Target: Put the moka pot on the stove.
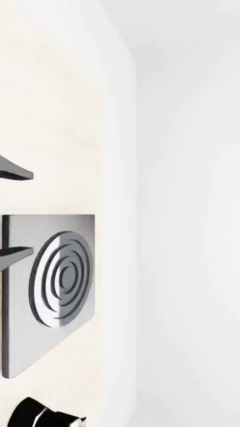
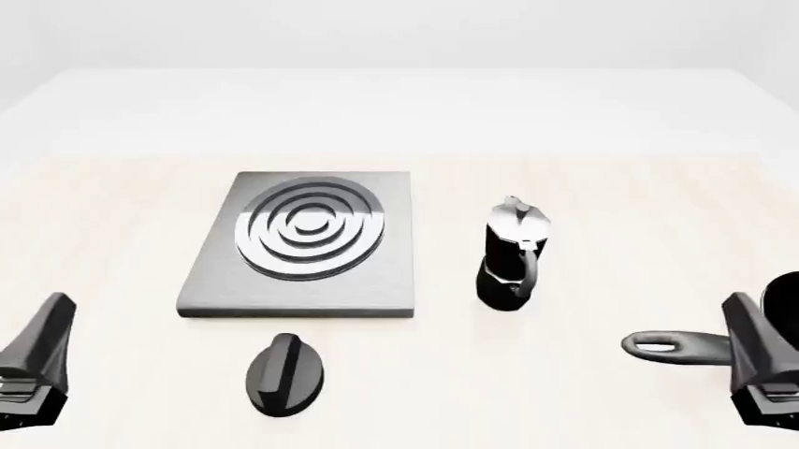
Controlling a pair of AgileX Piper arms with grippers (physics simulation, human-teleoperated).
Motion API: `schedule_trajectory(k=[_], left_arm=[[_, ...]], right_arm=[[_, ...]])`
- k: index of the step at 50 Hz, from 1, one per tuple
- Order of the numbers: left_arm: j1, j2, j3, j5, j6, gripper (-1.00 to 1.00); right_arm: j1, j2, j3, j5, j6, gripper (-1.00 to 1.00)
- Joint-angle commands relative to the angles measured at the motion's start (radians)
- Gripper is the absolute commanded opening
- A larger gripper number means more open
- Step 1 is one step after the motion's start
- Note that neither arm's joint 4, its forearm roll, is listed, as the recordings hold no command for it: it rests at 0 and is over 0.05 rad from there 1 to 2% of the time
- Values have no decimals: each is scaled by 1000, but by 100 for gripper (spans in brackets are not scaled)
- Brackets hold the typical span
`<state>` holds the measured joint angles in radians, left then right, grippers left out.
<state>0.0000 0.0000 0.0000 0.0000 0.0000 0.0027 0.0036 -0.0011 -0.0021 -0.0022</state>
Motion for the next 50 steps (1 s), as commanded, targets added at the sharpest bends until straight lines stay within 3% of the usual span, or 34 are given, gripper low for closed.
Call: schedule_trajectory(k=[1,36,50], left_arm=[[0,0,0,0,0,100],[0,0,0,0,0,100],[0,0,0,0,0,100]], right_arm=[[26,21,-1,-6,-6,100],[178,102,-33,-33,-29,100],[231,179,-40,-86,3,100]])
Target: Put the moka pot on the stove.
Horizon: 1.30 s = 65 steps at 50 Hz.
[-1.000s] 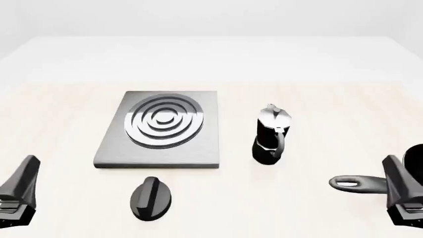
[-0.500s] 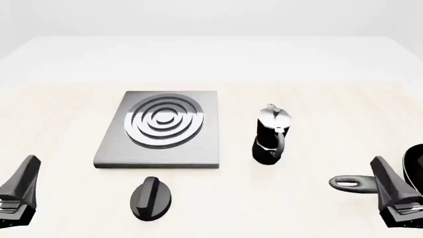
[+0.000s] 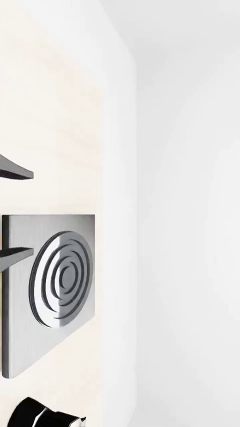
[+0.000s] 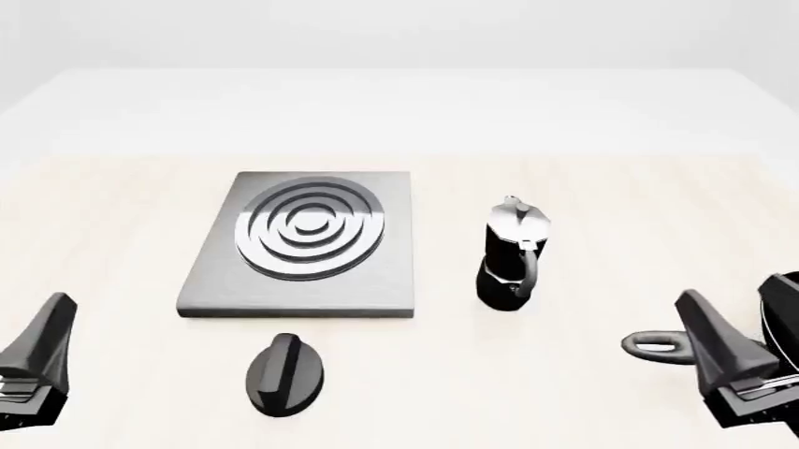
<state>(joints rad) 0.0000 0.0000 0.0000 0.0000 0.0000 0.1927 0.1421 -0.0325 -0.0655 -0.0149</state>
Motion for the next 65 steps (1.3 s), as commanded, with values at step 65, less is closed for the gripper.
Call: schedule_trajectory(k=[65], left_arm=[[0,0,0,0,0,100]], right_arm=[[208,976,9,-886,71,100]])
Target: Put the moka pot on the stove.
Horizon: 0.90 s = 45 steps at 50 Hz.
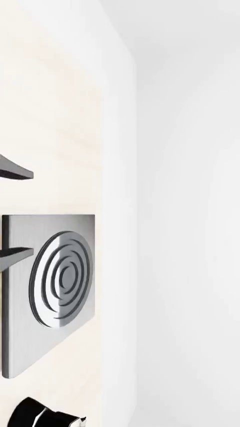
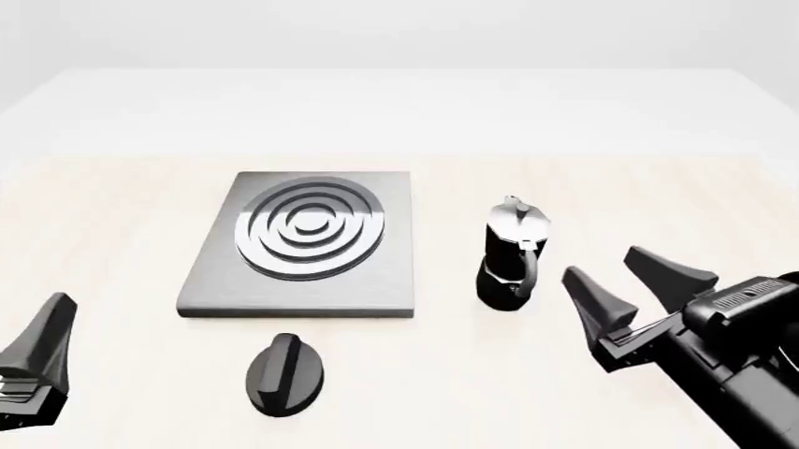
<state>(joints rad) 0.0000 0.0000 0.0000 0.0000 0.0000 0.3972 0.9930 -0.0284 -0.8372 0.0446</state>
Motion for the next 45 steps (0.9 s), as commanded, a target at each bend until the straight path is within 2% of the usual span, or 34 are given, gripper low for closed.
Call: schedule_trajectory(k=[1,19,26,29,45], left_arm=[[0,0,0,0,0,100],[0,0,0,0,0,100],[0,0,0,0,0,100],[0,0,0,0,0,100],[0,0,0,0,0,100]], right_arm=[[4,127,5,-117,12,100],[4,290,-16,-233,6,100],[0,342,-31,-262,5,100],[3,367,-43,-260,24,100],[6,459,-78,-305,19,100]])
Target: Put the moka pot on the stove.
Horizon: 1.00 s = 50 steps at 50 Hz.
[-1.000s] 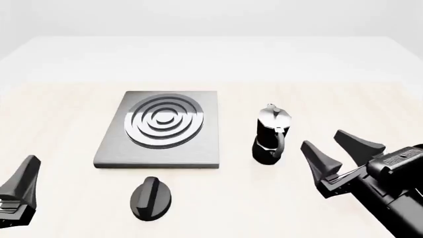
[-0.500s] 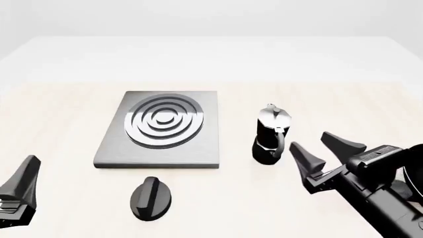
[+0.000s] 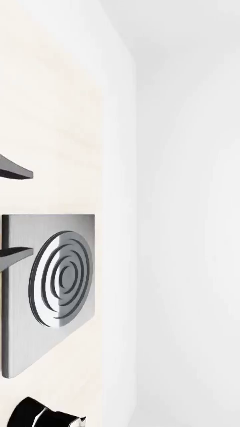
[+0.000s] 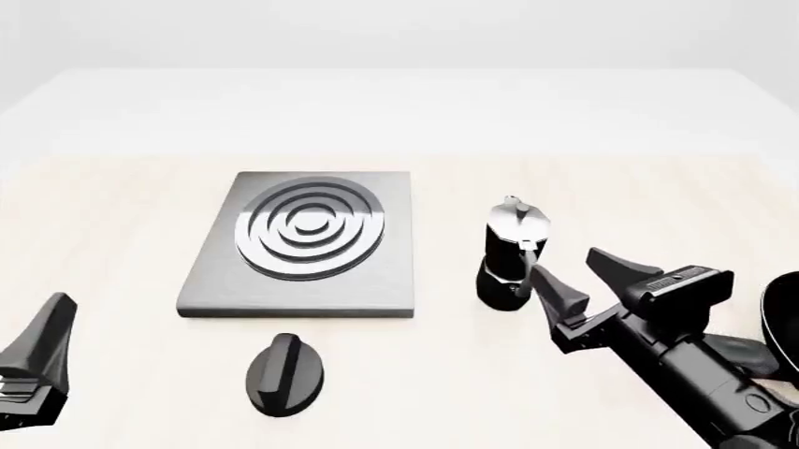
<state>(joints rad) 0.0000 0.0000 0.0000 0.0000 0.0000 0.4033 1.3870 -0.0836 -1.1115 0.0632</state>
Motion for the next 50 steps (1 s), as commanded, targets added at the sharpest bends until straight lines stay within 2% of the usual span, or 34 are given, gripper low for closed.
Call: schedule_trajectory(k=[1,30,50], left_arm=[[0,0,0,0,0,100],[0,0,0,0,0,100],[0,0,0,0,0,100]], right_arm=[[0,68,-24,-32,0,100],[22,221,-64,-94,3,100],[26,297,-104,-104,5,100]])
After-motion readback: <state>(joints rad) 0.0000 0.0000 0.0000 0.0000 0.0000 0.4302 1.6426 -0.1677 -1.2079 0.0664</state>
